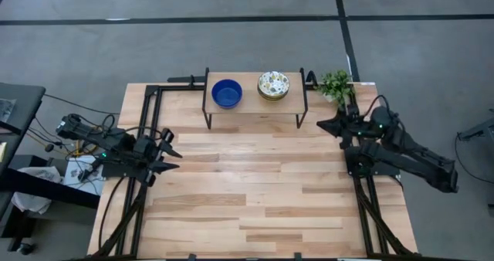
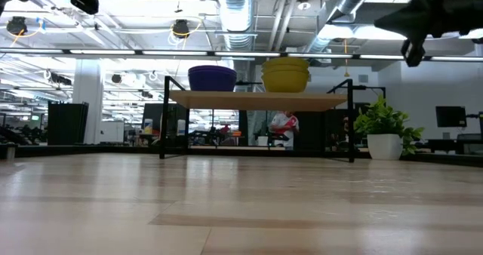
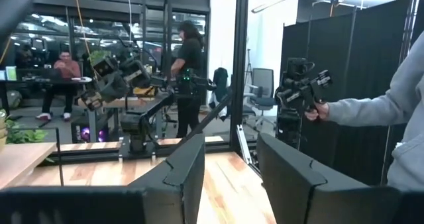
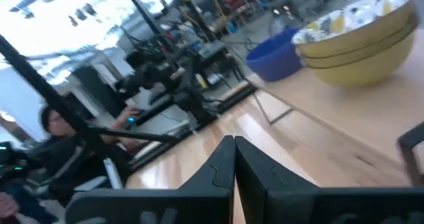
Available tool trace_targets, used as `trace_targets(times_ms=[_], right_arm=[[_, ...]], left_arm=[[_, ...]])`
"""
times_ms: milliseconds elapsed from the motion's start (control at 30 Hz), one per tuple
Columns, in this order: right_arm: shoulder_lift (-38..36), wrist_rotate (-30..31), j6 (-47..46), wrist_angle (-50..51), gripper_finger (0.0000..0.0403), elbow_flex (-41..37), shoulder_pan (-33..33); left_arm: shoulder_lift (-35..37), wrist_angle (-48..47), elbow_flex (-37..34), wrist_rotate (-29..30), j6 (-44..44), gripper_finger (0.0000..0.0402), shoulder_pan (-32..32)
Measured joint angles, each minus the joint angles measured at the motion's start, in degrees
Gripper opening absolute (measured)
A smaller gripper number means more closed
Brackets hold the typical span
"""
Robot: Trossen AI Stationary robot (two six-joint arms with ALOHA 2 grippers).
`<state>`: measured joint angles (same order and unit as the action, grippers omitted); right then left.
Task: Pick & Place Mini bowls
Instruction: Return to Home Position
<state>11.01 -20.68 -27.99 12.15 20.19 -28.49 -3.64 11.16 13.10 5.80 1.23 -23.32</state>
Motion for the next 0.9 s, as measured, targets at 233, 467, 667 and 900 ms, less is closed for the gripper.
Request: trace_targets(times_ms=[233,467,667,900], right_arm=[[-9.0,0.2,-2.0,-4.5,0.0000,-7.1,2.4],[-10.3,2.9,1.1,-4.9,0.0000,-11.1,4.0],[-9.6,4.2,6.9,-5.9,0.0000,-11.3,4.5],[-10.9,4.0,6.2,-4.9,0.0000,-11.3,4.4]], left_arm=[[-0.2,4.3,-4.9,0.1,-1.0,0.0137,0.0],[-0.2,10.2,-10.5,4.9,-3.8,0.0137,2.2],[-0.1,10.8,-10.0,2.7,-5.2,0.0136,9.2],[-0.1,10.8,-9.9,-10.1,-11.0,0.0136,21.0]])
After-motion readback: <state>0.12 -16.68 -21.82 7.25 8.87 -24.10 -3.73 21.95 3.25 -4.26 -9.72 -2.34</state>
